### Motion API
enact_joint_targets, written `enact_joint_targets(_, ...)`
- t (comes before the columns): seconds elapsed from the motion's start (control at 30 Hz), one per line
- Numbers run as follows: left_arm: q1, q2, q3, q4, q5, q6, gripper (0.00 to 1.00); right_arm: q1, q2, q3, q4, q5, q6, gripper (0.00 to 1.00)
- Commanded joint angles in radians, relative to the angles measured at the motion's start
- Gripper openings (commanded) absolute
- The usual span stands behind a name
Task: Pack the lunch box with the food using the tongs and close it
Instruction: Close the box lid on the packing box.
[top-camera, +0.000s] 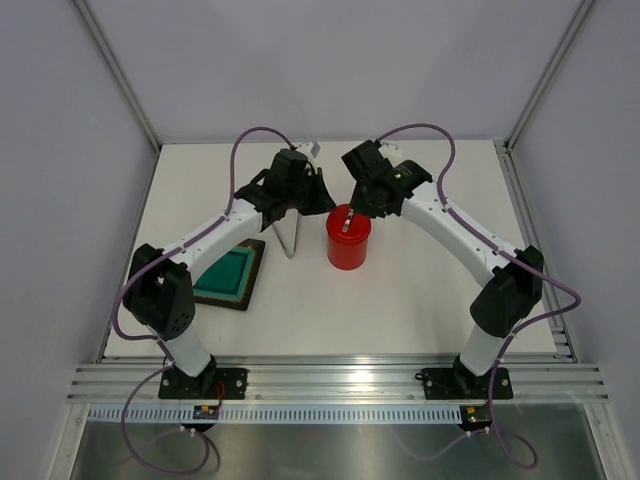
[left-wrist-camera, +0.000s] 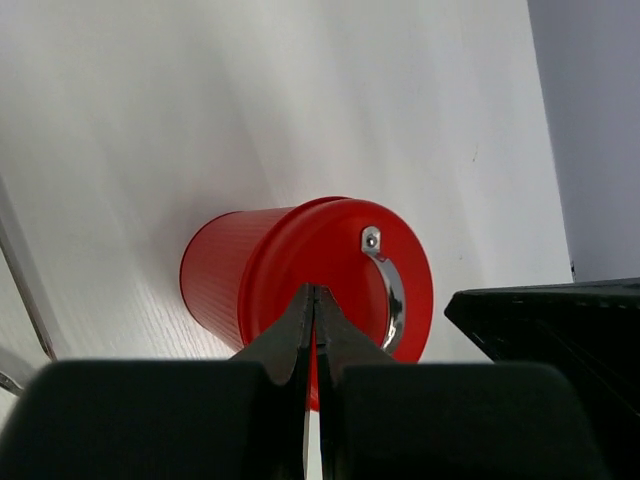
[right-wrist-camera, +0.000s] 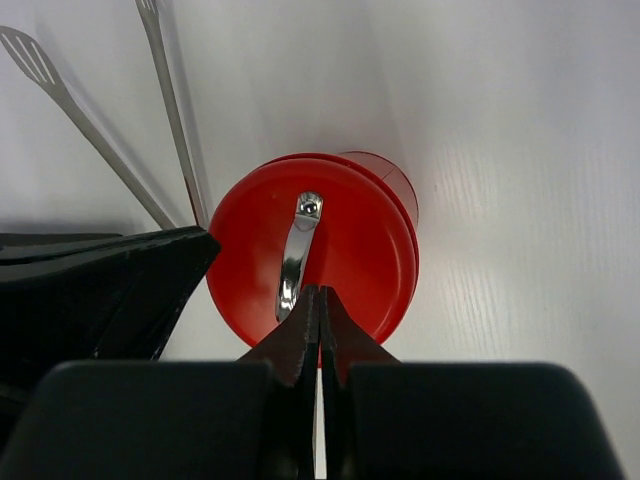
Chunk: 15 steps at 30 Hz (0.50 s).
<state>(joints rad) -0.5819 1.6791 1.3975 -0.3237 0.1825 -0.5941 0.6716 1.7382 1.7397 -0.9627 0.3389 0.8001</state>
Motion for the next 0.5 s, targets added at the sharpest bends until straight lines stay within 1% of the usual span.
enact_joint_targets(0.0,-0.006,0.031,0.011,0.012,0.038,0.014,0.0,-0.006,0.02,-0.028,0.031,-0.032,0.002,0.0)
enact_joint_targets(0.13,-0.006,0.064,-0.058,0.031,0.046,-0.001,0.0,-0.006,0.049,-0.11,0.064,-0.089,0.025,0.0)
enact_joint_targets(0.23,-0.006,0.042,-0.11,0.048,0.049,-0.007,0.0,-0.006,0.026,-0.121,0.079,-0.106,0.025,0.0)
enact_joint_targets(0.37,-0.004,-0.005,-0.098,0.002,0.011,0.019,0.0,-0.006,-0.005,-0.062,0.052,-0.054,0.008,0.0)
enact_joint_targets(0.47,-0.004,-0.042,-0.045,-0.038,-0.017,0.042,0.0,-0.006,-0.014,0.012,0.016,-0.022,-0.007,0.0)
